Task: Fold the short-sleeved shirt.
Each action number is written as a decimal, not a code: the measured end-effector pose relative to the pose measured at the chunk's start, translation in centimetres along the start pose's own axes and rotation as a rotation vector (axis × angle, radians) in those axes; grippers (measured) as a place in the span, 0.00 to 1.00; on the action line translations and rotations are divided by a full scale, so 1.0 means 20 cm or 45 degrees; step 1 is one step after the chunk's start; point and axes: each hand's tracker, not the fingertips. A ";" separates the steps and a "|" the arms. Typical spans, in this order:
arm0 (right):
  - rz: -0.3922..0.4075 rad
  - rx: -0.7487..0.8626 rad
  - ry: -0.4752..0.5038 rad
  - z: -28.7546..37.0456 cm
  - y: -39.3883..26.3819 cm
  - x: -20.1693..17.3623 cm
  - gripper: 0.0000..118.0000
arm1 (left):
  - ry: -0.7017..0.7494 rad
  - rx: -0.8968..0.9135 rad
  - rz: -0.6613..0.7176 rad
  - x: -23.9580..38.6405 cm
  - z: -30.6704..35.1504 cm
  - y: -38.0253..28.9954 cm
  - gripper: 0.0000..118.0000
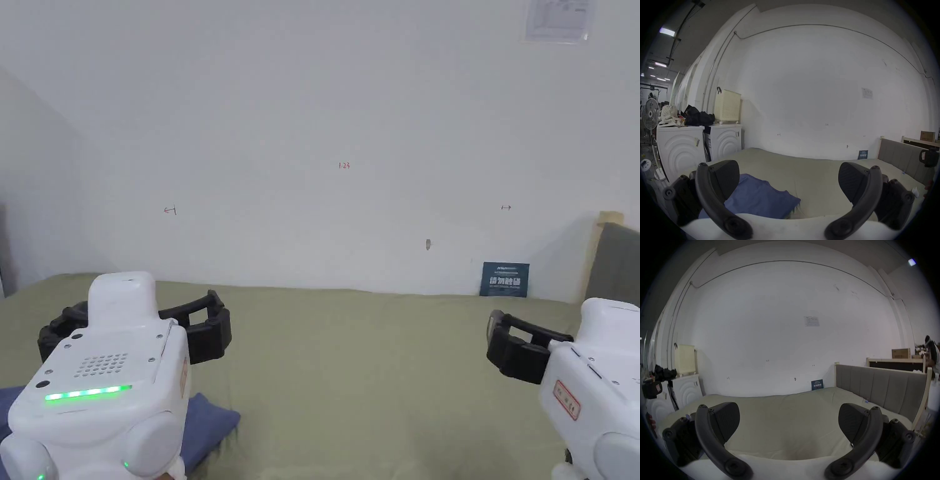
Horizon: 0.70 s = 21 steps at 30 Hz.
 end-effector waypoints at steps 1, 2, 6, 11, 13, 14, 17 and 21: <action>0.008 0.005 -0.001 0.00 0.00 -0.02 0.99 | -0.009 -0.004 0.000 0.00 0.00 0.00 1.00; 0.026 0.010 0.000 0.01 0.01 -0.02 0.99 | -0.009 -0.001 -0.010 0.01 0.01 0.00 1.00; 0.086 -0.001 0.001 0.01 0.03 -0.05 0.99 | -0.018 -0.016 -0.080 0.03 0.02 -0.01 1.00; 0.120 0.014 0.030 0.02 0.05 -0.07 0.99 | -0.048 0.002 -0.062 0.05 0.03 0.00 1.00; 0.150 0.006 0.025 0.03 0.05 -0.07 0.99 | -0.059 -0.010 -0.036 0.04 0.03 0.01 1.00; 0.170 0.006 0.022 0.04 0.04 -0.08 1.00 | -0.057 -0.016 -0.024 0.04 0.04 0.01 1.00; 0.171 -0.023 0.041 0.04 0.02 -0.07 0.97 | -0.002 -0.055 -0.006 0.05 0.03 -0.01 1.00; 0.219 -0.033 0.044 0.06 -0.01 -0.07 0.57 | -0.037 -0.109 0.028 0.03 0.02 -0.05 1.00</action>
